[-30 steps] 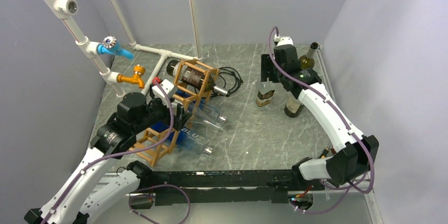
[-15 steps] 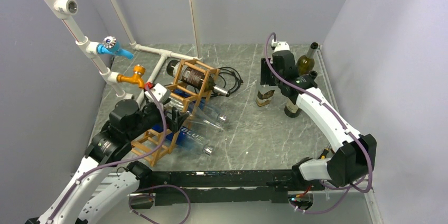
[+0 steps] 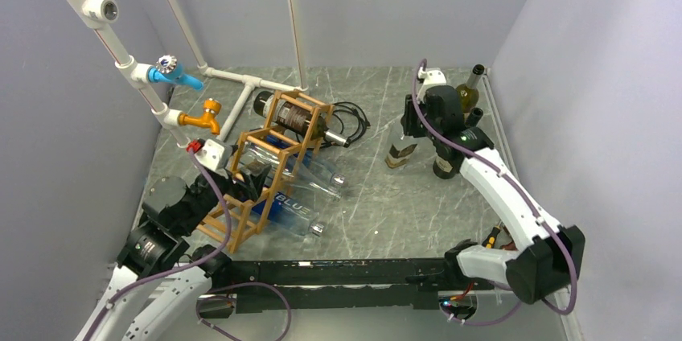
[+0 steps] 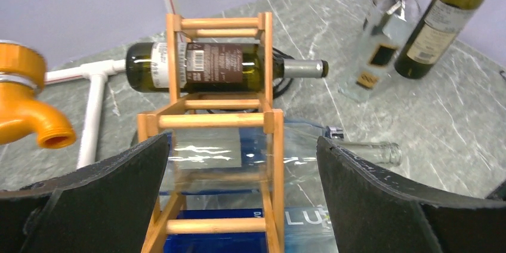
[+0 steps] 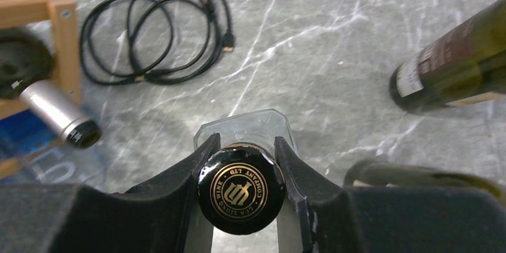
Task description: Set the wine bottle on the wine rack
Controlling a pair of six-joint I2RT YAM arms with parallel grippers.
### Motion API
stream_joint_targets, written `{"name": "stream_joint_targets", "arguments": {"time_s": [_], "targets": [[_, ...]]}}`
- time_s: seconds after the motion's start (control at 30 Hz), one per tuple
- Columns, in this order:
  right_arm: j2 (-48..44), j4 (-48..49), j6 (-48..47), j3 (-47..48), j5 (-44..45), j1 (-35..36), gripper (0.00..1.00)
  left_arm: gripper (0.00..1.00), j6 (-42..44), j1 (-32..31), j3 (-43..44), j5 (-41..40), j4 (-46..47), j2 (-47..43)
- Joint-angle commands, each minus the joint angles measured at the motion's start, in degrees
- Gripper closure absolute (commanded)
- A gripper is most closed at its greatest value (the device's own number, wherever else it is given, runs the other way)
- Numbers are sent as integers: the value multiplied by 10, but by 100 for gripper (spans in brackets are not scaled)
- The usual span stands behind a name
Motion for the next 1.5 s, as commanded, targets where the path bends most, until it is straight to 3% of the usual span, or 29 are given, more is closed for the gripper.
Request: {"name": "stream_joint_targets", "arguments": {"time_s": [0.0,0.17,0.4,0.57,0.7,0.97,1.13,1.3,1.47], "targets": [[-75,43,47,-13,-100,2,100,1,-14,4,-9,-50,62,-21],[-109,8,53,29,-123,2,100,1,-82,4,77,-5,24,59],[-156,-45,82,94,-178,3,100,1,-165,4,211,141,11,214],[-169,-53,146,130,-254,2,100,1,-193,4,227,274,85,282],[-174,-39,206,144,-282,3,100,4,-217,-14,212,305,137,313],[-174,28,315,143,-319,3,100,0,-36,-235,170,-21,188,282],[-165,92,380,121,-380,3,100,0,75,-341,250,-135,90,344],[-162,133,421,111,-402,3,100,1,110,-389,259,-241,59,374],[-151,175,448,106,-439,4,100,0,95,-392,267,-322,4,366]]}}
